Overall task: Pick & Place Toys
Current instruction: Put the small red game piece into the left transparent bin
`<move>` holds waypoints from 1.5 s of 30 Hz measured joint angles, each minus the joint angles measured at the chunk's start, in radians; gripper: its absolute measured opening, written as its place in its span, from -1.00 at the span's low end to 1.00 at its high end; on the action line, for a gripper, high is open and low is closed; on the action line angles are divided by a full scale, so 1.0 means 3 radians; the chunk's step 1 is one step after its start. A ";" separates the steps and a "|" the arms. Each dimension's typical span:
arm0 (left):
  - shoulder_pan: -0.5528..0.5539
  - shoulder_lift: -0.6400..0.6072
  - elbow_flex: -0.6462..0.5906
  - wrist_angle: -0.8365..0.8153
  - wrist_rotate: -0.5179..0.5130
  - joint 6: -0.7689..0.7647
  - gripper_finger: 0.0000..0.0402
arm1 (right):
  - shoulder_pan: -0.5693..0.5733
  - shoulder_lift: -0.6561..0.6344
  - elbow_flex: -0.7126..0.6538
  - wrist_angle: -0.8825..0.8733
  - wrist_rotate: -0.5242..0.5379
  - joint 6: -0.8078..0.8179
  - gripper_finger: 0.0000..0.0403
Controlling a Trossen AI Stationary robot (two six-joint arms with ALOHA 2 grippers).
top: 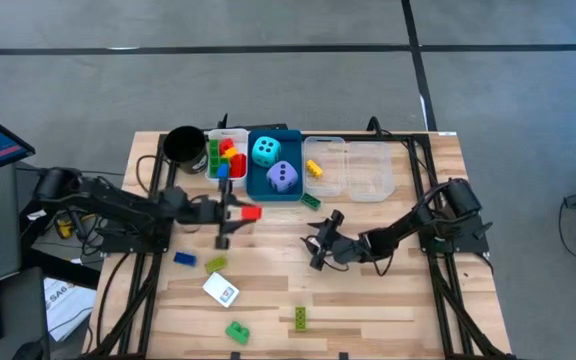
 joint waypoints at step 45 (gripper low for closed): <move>0.0353 0.1761 0.0876 0.0117 0.1408 -0.2473 -0.31 | 0.0286 -0.0567 0.0596 0.0077 -0.0219 -0.2743 0.12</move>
